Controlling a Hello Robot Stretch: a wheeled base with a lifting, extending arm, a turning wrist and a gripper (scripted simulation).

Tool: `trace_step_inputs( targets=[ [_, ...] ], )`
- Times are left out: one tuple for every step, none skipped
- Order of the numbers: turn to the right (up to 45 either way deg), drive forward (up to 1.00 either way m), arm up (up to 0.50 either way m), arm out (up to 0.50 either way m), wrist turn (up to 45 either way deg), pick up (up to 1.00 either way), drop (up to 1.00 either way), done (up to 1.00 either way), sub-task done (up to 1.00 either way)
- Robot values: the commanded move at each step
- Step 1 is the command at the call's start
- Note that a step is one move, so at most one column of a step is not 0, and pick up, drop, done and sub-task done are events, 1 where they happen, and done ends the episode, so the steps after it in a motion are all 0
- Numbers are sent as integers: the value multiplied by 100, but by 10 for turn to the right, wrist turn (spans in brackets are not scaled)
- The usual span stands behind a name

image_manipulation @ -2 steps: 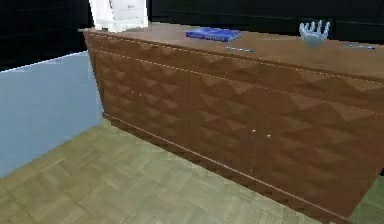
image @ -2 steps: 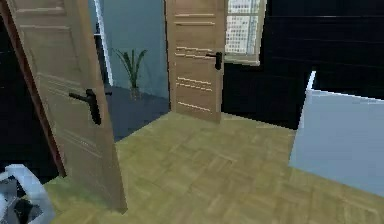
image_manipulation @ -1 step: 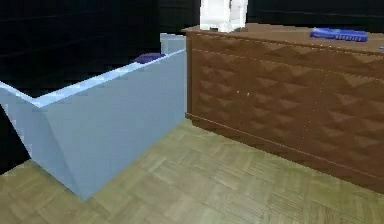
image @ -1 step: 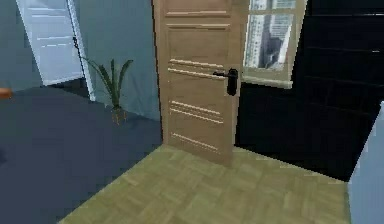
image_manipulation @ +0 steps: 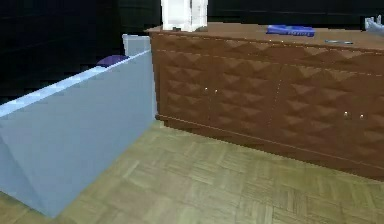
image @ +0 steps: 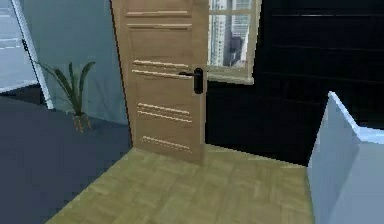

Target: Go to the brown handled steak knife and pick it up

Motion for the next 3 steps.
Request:
trace_step_inputs(
  targets=[
    [0,20,0,0,0,0,0,0,0],
    [-30,0,0,0,0,0,0,0,0],
    [0,35,0,0,0,0,0,0,0]
  ],
)
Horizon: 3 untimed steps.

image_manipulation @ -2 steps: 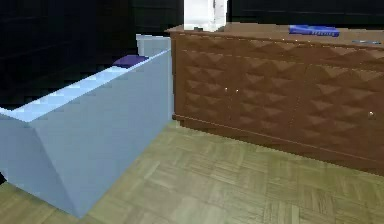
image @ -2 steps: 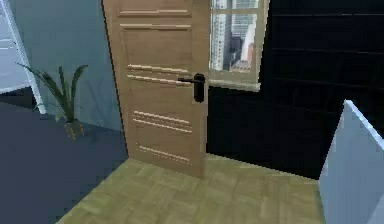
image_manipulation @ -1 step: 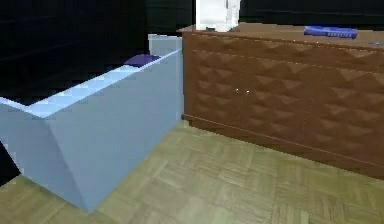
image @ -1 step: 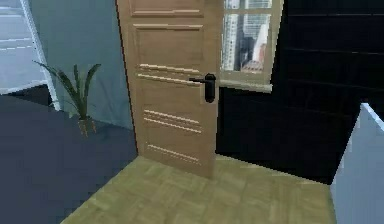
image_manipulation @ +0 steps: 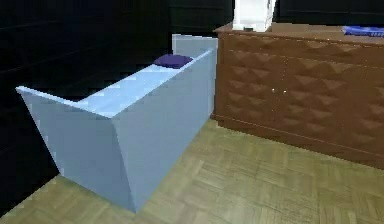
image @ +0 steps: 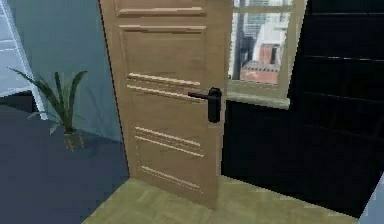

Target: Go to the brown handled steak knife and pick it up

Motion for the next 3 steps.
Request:
trace_step_inputs(
  targets=[
    [-450,0,0,0,0,0,0,0,0],
    [-90,0,0,0,0,0,0,0,0],
    [0,100,0,0,0,0,0,0,0]
  ],
)
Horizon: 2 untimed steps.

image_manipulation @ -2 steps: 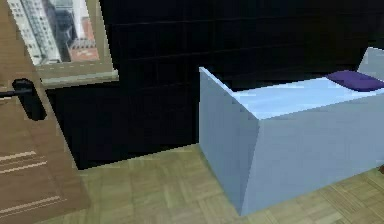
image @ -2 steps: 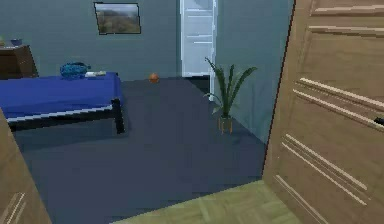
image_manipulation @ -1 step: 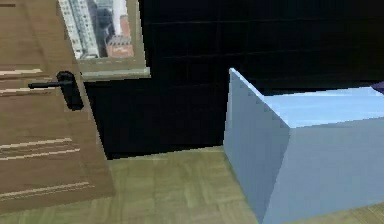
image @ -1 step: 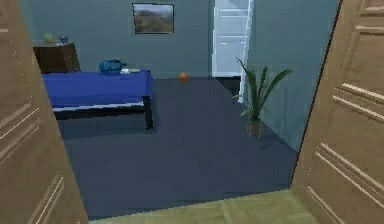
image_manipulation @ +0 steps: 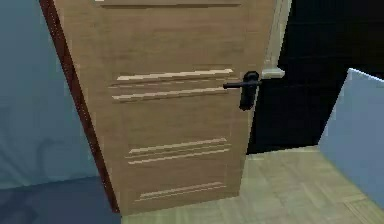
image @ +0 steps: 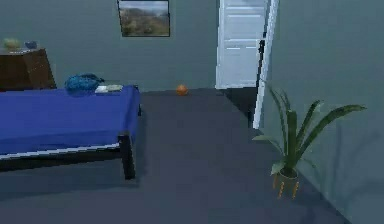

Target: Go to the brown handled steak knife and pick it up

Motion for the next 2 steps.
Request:
trace_step_inputs(
  targets=[
    [0,100,0,0,0,0,0,0,0],
    [-30,0,0,0,0,0,0,0,0]
  ],
)
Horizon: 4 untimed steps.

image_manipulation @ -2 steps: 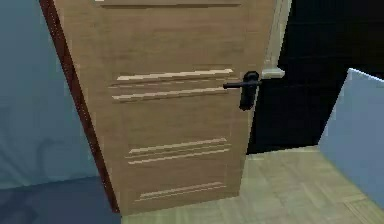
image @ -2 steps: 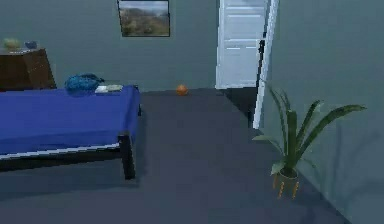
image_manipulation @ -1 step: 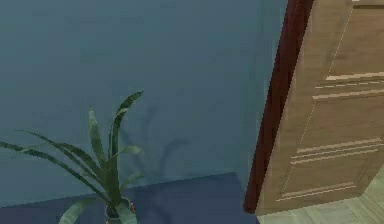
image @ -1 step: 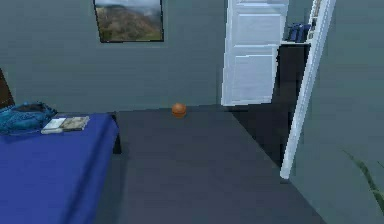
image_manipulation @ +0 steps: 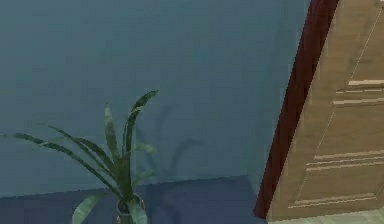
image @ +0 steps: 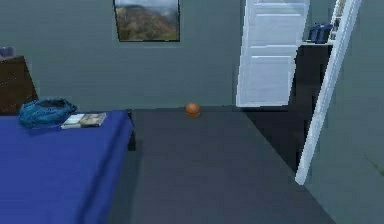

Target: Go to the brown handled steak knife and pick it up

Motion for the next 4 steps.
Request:
trace_step_inputs(
  targets=[
    [0,85,0,0,0,0,0,0,0],
    [270,0,0,0,0,0,0,0,0],
    [0,100,0,0,0,0,0,0,0],
    [150,0,0,0,0,0,0,0,0]
  ],
)
